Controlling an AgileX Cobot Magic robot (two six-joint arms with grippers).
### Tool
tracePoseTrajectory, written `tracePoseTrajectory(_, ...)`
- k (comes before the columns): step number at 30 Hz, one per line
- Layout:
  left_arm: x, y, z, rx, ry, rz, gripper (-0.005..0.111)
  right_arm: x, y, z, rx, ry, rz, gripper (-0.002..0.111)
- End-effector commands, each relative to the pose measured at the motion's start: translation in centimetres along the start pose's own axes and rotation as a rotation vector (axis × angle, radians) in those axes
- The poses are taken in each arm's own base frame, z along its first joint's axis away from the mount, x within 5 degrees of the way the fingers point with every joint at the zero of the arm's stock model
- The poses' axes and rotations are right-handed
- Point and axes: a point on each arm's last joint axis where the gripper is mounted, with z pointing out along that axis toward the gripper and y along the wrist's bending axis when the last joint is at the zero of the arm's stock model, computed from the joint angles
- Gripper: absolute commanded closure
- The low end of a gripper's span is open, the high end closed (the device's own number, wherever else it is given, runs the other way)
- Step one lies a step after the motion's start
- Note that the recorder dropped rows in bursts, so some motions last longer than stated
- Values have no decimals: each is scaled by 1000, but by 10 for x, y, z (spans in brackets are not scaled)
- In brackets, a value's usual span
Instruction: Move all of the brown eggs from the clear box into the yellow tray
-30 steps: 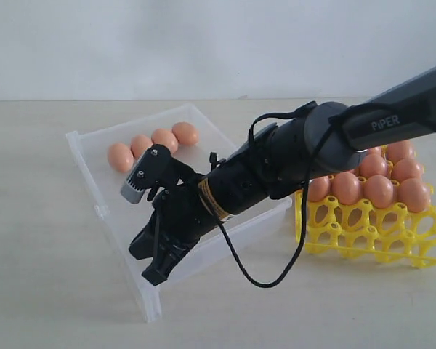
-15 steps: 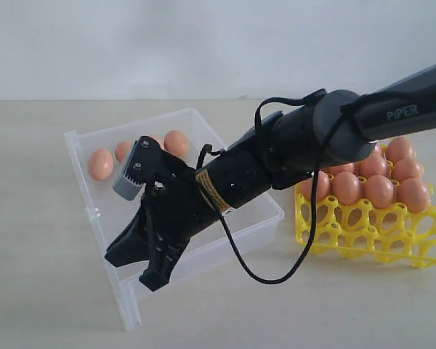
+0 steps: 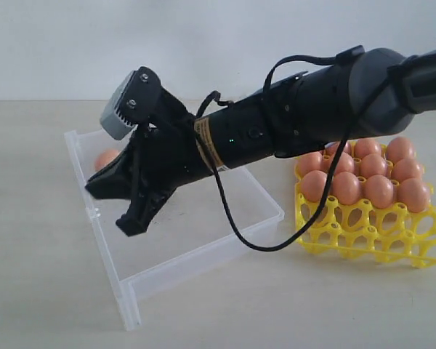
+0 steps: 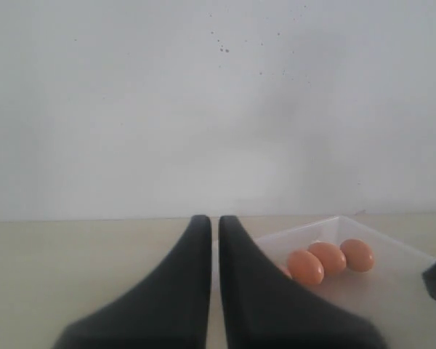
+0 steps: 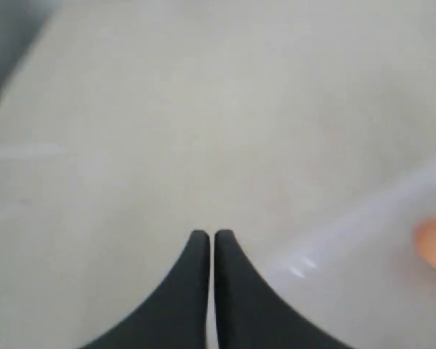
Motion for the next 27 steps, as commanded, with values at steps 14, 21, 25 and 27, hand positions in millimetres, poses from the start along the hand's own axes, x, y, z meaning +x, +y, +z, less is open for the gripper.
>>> tracePoseTrajectory(14,-2,0,0,-2,-13,0,103,4,-126,-32,826,89,297,80)
tracePoseTrajectory(21,-2,0,0,-2,-13,0,103,42,-138,14,676,112,342,77)
tracePoseTrajectory(25,-2,0,0,-2,-13,0,103,30,-81,35,33,89,-39,108)
tracePoseTrajectory(27,-2,0,0,-2,-13,0,103,27,-69,21,7,88,-86,109)
